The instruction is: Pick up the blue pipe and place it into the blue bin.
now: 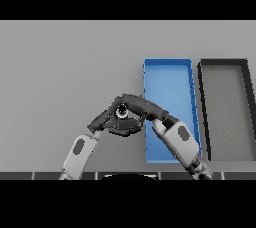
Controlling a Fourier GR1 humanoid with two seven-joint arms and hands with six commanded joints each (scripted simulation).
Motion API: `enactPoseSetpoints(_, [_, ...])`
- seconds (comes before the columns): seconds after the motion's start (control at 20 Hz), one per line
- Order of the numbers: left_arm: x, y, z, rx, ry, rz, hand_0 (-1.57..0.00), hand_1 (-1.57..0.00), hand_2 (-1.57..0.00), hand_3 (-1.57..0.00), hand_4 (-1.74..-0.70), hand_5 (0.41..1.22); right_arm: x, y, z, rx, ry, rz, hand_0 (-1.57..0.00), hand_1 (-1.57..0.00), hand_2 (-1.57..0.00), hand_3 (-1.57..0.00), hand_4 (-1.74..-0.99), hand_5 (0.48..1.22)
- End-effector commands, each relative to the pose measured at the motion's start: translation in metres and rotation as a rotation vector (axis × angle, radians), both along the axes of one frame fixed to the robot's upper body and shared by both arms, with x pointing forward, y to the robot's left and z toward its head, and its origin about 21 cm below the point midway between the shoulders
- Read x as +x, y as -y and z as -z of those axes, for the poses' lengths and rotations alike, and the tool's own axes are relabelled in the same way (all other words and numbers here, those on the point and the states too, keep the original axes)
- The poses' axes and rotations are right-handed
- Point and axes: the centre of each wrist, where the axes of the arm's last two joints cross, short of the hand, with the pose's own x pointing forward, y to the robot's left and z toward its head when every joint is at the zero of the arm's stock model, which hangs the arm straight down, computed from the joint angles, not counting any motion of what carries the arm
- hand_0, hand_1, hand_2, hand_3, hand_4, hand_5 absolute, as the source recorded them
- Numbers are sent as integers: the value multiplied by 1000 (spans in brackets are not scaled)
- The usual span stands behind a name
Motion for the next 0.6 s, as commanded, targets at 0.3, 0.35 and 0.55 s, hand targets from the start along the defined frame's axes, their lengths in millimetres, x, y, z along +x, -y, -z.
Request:
enactPoseSetpoints(0.3, [-2, -1, 3, 9, -5, 2, -6, -5, -5, -5, -906, 445, 17, 6, -71, 101, -76, -19, -1571, -1571, -1571, -1571, -1741, 1221])
enactPoseSetpoints(0.35, [-2, 0, 0, 10, -11, 7, -5, -4, -4, -3, -906, 441, 19, 8, -88, 125, -49, -42, -1571, -1571, -1571, -1571, -1741, 1221])
enactPoseSetpoints(0.55, [0, 1, 0, 26, -19, -9, -1, -1, -1, -1, -902, 432, 36, 28, -139, 250, 51, 124, -1571, -1571, -1571, -1571, -1741, 1221])
